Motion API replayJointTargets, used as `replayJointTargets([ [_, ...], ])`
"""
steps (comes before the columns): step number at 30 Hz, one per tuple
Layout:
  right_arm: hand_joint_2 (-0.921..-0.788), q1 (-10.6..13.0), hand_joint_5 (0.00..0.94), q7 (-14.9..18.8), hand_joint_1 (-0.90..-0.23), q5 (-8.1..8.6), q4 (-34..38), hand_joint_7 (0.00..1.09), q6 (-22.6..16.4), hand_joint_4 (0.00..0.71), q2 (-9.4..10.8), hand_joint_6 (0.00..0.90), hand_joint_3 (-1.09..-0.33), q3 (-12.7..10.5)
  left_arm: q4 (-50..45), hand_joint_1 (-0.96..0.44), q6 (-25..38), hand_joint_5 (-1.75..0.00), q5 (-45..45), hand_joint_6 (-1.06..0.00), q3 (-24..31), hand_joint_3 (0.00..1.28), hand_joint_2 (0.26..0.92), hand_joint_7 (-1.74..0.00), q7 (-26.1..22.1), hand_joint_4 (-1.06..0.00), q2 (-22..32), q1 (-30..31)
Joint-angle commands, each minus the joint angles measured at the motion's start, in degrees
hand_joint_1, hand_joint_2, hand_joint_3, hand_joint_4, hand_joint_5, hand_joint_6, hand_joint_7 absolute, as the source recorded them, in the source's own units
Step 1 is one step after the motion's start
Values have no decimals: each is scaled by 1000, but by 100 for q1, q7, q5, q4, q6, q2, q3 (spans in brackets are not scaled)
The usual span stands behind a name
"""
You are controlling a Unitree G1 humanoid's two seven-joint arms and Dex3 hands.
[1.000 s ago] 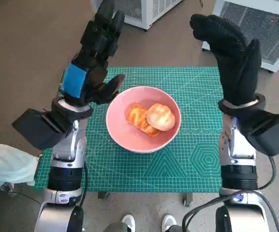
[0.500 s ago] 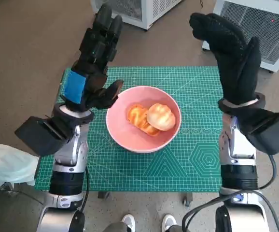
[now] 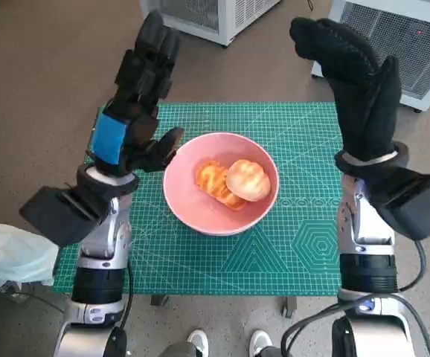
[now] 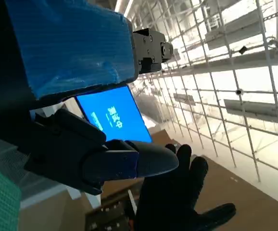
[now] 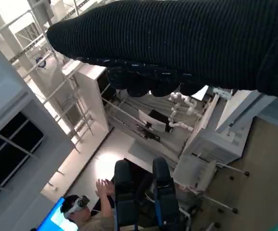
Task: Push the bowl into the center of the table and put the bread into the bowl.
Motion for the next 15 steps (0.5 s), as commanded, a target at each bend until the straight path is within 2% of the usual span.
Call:
replayJointTargets([
  [1, -921, 84, 1, -65, -740, -60, 2, 304, 30, 221, 33, 160, -714, 50, -75, -844, -244, -2, 65, -54, 47, 504, 921, -23, 93, -5, 16, 117],
  [15, -921, 134, 1, -100, -725, -91, 37, 298, -30, 220, 39, 163, -716, 98, 83, -831, -522, -7, 10, -58, 125, 510, 921, -21, 129, -19, 44, 198],
])
